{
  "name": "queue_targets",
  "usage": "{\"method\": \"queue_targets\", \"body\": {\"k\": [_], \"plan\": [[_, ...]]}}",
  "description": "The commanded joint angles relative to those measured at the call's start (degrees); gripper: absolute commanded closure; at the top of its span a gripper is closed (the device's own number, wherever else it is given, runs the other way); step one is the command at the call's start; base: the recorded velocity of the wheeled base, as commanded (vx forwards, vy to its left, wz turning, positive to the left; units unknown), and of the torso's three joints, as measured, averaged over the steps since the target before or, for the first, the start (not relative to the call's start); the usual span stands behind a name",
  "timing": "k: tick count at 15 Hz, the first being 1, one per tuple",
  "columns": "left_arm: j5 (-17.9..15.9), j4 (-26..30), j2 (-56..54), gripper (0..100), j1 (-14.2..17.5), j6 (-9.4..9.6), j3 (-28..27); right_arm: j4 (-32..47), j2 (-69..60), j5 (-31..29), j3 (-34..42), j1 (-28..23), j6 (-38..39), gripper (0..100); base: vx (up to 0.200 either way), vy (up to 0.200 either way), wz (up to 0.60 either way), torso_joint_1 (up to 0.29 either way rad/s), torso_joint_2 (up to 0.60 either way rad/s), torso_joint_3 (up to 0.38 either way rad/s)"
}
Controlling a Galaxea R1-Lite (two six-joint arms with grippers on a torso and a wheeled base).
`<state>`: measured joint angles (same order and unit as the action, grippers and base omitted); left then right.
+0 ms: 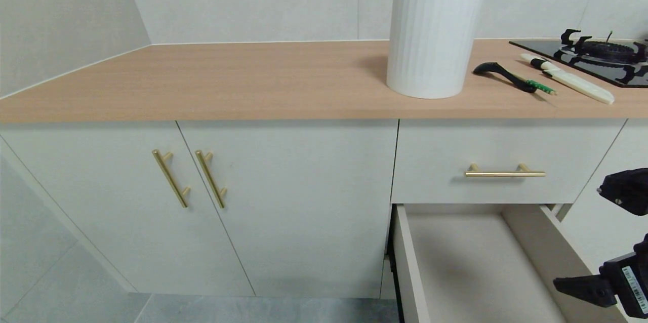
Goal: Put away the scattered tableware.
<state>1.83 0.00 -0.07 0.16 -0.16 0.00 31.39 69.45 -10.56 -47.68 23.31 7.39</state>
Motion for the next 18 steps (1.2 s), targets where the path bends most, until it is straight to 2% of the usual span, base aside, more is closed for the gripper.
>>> {"method": "queue_targets", "body": {"k": [1,13,15,16,17,18], "plan": [[0.02,0.00,0.07,0,0.02,-0.02,0.00,-0.01,-1.77,0.01,-0.22,-0.02,0.00,0,0.000,0.000,0.00,0.071,-0.24,-0.276],[0.02,0.00,0.07,0,0.02,-0.02,0.00,-0.80,-1.33,-0.34,-0.40,-0.02,-0.09,0,0.000,0.000,0.00,0.140,-0.43,-0.280],[0.02,0.00,0.07,0,0.02,-0.02,0.00,-3.18,0.25,-2.19,-2.60,-0.90,-0.27,0,0.000,0.000,0.00,0.029,-0.09,-0.051],[0.02,0.00,0.07,0,0.02,-0.02,0.00,-3.27,2.27,-2.54,-5.85,-3.45,-0.27,0,0.000,0.000,0.00,0.000,0.00,0.000],[0.02,0.00,0.07,0,0.02,-0.02,0.00,-3.09,7.19,-2.63,-13.14,-6.61,-0.44,0,0.000,0.000,0.00,0.000,0.00,0.000],[0.02,0.00,0.07,0,0.02,-0.02,0.00,-2.65,9.21,-2.45,-16.57,-7.84,-0.44,0,0.000,0.000,0.00,0.000,0.00,0.000]]}}
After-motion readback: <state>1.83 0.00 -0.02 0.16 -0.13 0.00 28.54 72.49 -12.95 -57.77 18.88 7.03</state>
